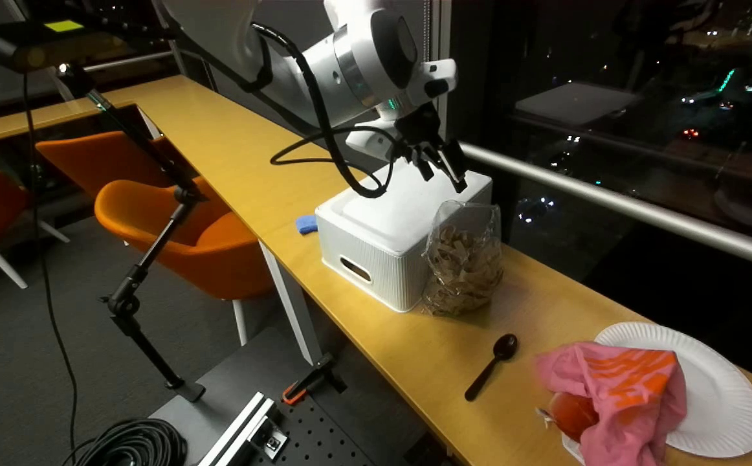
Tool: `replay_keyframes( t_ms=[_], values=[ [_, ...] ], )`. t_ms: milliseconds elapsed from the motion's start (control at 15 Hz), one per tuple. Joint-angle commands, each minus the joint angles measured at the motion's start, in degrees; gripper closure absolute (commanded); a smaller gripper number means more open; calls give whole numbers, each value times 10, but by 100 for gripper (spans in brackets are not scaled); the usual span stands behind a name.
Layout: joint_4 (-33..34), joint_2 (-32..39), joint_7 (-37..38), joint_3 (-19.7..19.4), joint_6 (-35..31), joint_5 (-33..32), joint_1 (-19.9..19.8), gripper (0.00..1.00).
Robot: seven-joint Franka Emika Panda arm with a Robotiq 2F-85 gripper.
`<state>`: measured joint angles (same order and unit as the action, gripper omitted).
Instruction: Remove the turnip plushie and pink shirt from the top of the basket, then put the bag of rubber bands on the white basket
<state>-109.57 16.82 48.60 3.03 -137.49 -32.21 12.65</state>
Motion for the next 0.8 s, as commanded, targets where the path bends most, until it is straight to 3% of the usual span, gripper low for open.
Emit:
replay_keyframes(
  t_ms=[0, 200, 733],
  values=[
    [8, -6, 10, -12, 49, 8, 13, 0],
    [4, -1, 17, -13, 67, 2, 12, 0],
    [-7, 27, 29, -19, 34, -11, 17, 0]
  ],
)
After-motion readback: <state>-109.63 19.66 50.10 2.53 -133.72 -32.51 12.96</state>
